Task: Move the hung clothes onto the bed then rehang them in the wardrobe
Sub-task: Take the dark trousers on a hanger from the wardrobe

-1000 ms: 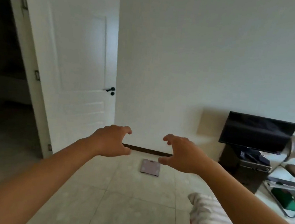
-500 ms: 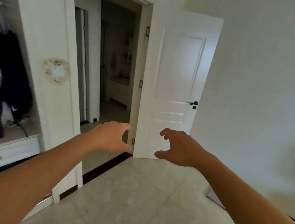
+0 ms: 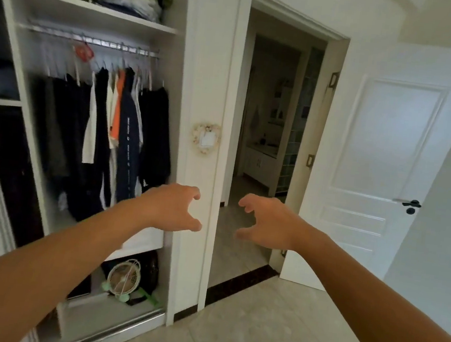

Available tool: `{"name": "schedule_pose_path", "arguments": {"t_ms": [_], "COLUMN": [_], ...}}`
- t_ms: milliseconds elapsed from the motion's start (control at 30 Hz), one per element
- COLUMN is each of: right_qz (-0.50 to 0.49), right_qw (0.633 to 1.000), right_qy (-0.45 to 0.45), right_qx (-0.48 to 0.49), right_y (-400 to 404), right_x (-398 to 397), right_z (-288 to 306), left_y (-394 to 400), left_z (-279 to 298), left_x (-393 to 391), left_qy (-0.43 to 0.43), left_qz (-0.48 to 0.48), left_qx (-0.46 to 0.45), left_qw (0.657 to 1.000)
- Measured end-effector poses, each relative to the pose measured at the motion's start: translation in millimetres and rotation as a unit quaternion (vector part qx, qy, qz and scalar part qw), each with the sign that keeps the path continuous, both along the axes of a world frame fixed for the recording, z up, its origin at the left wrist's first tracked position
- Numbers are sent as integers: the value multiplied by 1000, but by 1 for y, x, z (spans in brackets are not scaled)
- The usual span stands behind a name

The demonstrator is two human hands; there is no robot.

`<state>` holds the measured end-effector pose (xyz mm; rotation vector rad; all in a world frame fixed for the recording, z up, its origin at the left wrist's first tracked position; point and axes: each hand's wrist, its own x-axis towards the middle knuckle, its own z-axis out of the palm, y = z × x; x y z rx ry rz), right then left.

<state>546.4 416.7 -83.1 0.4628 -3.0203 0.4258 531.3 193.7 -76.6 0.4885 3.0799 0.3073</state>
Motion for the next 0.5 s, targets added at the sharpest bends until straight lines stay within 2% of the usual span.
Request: {"name": "schedule_pose_path", "arguments": {"t_ms": [200, 500], "right_qz": [64, 157], "right_qw": [998, 987], "right_qy": [8, 25], "right_qx": [5, 27], "right_y": [-90, -192], "right_x": [-61, -169], "right_z": [5, 5], "left_y": [-95, -194], "left_z": [4, 5], "left_x": [-29, -95], "left_qy": [9, 12], "left_qz": [64, 159], "left_qx": [11, 24], "left_qw": [998, 987]}}
